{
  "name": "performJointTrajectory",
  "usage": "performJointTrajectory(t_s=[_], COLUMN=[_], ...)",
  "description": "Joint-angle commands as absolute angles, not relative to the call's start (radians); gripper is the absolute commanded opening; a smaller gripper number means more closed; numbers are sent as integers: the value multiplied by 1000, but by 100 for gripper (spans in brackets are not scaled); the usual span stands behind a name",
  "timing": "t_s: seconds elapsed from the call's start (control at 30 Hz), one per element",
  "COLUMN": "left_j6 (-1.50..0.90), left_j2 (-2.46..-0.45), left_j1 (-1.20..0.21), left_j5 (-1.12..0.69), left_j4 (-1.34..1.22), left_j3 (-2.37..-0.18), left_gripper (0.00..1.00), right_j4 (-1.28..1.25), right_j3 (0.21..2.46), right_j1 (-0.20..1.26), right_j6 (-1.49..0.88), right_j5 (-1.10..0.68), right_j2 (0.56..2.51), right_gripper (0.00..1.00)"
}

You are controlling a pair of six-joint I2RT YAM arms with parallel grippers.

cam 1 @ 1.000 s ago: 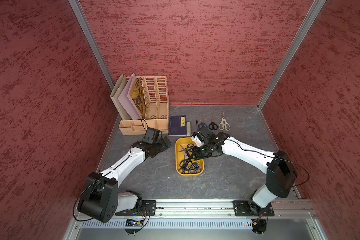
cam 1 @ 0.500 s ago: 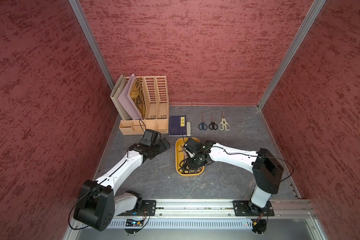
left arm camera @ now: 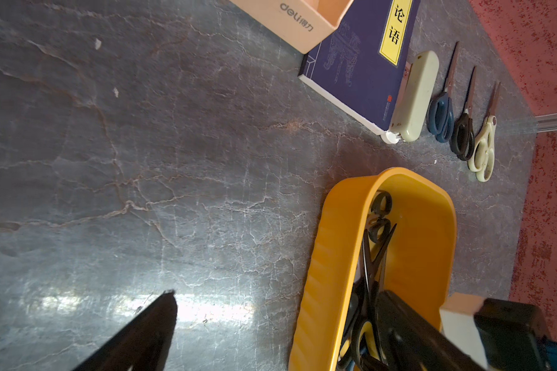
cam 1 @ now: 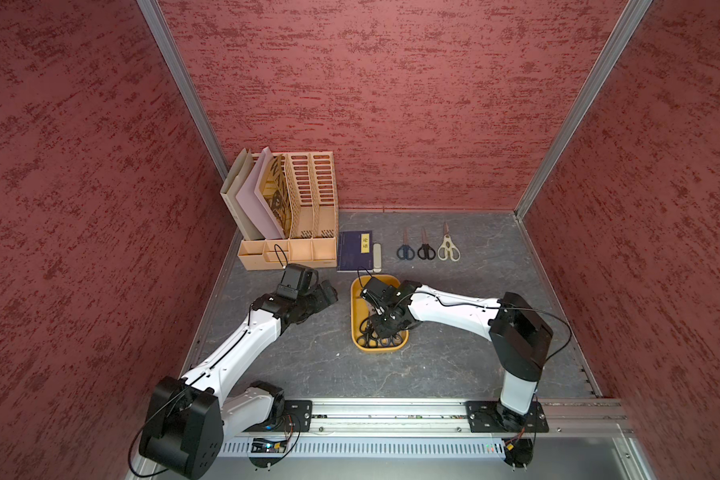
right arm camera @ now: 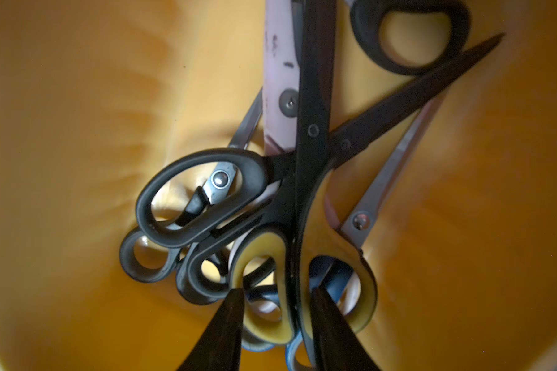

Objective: Take the scissors out of the storage box
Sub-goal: Pick up the scissors from the storage box.

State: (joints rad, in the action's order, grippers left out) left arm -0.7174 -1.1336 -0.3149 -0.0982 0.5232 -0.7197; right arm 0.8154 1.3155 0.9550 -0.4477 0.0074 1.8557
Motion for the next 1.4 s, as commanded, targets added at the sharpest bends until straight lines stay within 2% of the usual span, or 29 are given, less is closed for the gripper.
performJointTrajectory(t_s=[0.0, 0.33, 0.53, 0.8, 1.1, 1.37], left_j6=[-709, -729, -738, -739, -741, -748], left_j2=[-1120, -1115, -1112, -1102, -1099, -1104], left_j1=[-311, -312, -312, -312, -312, -312], left_j5=[-83, -80, -78, -70, -62, -61], left_j4=[534, 535, 536, 545, 545, 528], left_j3=[-721, -719, -719, -721, -719, -718], left_gripper=[100, 100, 100, 100, 100, 100], right_j4=[817, 758, 759, 752, 779, 831], right_j3=[1339, 1286, 1271, 1274, 1279, 1286], right_j1=[963, 962, 963, 963, 963, 963], right_j6=[-424, -405, -391, -387, -389, -416], right_j5=[39, 1, 19, 14, -29, -117], right_j2=[1873, 1881, 1867, 1879, 1837, 1717], right_gripper=[39, 38, 22, 25, 10, 6])
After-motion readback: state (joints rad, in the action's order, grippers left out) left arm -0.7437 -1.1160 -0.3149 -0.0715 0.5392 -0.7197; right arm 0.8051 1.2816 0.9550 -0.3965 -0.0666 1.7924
